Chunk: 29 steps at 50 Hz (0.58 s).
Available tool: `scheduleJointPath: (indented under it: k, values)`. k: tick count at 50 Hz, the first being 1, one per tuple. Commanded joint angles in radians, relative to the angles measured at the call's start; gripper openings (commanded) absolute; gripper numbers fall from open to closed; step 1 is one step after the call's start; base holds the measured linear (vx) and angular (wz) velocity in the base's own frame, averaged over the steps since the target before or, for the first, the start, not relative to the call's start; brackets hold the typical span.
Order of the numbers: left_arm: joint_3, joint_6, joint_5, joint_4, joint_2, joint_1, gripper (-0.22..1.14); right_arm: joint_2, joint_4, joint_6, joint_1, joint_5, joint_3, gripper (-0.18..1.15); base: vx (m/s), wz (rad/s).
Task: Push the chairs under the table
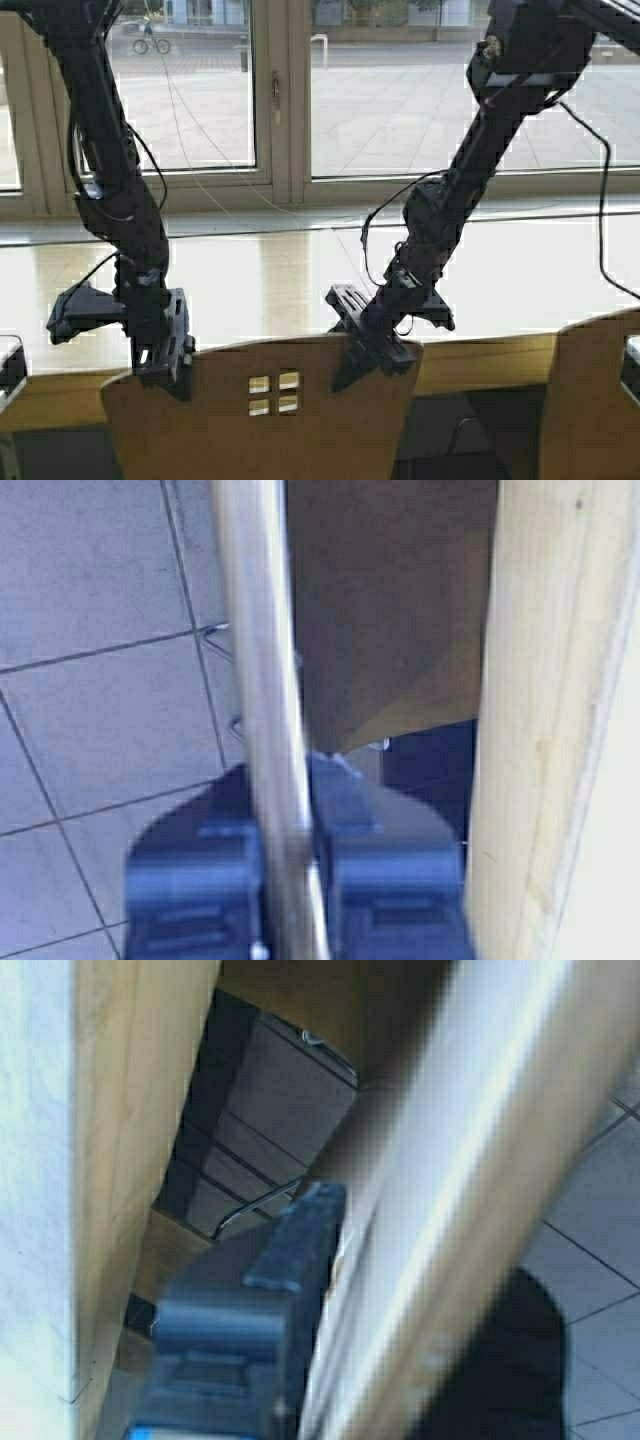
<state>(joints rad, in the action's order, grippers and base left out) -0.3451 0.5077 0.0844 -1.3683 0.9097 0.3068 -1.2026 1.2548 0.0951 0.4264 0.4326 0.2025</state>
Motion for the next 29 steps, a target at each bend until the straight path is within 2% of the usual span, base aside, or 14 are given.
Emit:
scheduleJointPath:
  k: [1,4,8,14,17,20,22,29]
  values:
    - [0.015,-0.058,0.020,0.021,-0.020,0.000,0.05,-0.020,-0.049,-0.074,0.021,-0.021,0.009,0.11,0.02,0.01]
    - [0.017,-0.067,0.017,0.026,-0.020,0.000,0.10,-0.014,-0.049,-0.074,0.021,-0.029,0.006,0.21,0.01,0.01]
    - [0.018,-0.084,0.014,0.034,-0.023,0.000,0.23,-0.006,-0.049,-0.074,0.020,-0.028,0.006,0.45,0.00,0.00]
    - [0.012,-0.094,0.002,0.034,-0.040,0.002,0.56,0.009,-0.051,-0.074,0.008,-0.015,0.000,0.87,0.00,0.00]
    - [0.009,-0.095,-0.018,0.034,-0.051,0.002,0.72,0.025,-0.051,-0.074,0.003,-0.017,-0.017,1.01,-0.01,-0.01]
    - [0.005,-0.097,-0.048,0.034,-0.066,0.002,0.88,0.048,-0.051,-0.074,0.003,-0.026,-0.049,1.04,-0.01,0.00]
    - [0.000,-0.097,-0.060,0.034,-0.081,0.002,0.93,0.064,-0.051,-0.074,0.003,-0.038,-0.069,1.04,0.00,0.00]
    - [-0.037,-0.084,-0.057,0.025,-0.146,0.015,0.93,0.138,-0.049,-0.074,0.003,-0.071,-0.141,1.03,0.00,0.00]
